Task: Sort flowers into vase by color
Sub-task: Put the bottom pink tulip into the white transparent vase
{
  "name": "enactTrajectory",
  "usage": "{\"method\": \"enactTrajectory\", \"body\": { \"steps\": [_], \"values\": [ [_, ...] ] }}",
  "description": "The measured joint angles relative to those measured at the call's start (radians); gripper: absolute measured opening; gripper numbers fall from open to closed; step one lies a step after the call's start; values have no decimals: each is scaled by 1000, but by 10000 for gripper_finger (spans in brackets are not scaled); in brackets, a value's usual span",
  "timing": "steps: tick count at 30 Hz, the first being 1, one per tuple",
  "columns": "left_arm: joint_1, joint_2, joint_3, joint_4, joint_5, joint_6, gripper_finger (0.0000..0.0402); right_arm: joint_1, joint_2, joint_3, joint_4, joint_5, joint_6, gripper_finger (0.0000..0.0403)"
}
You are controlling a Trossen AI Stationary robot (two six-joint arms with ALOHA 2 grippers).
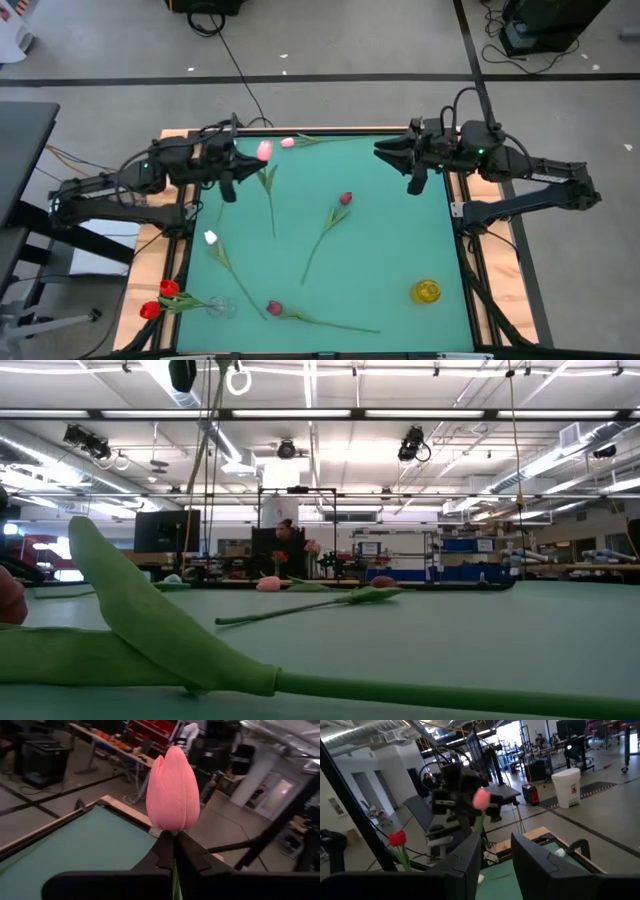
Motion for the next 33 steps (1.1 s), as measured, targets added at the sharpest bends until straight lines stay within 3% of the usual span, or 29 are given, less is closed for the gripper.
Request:
{"method": "enactTrajectory", "body": {
  "steps": [7,14,26,33],
  "values": [
    [-192,-21,81,-42,103,125,10,0,43,0,-1,-4,-3,119],
    [-400,-12,208,-212,-94,310,10,0,47,0,-4,-37,-8,119],
    [-494,-4,216,-210,-186,296,10,0,-1,0,2,-63,-45,119],
    [-501,-4,216,-210,-204,256,10,0,-34,0,-24,-70,-259,112]
  ]
}}
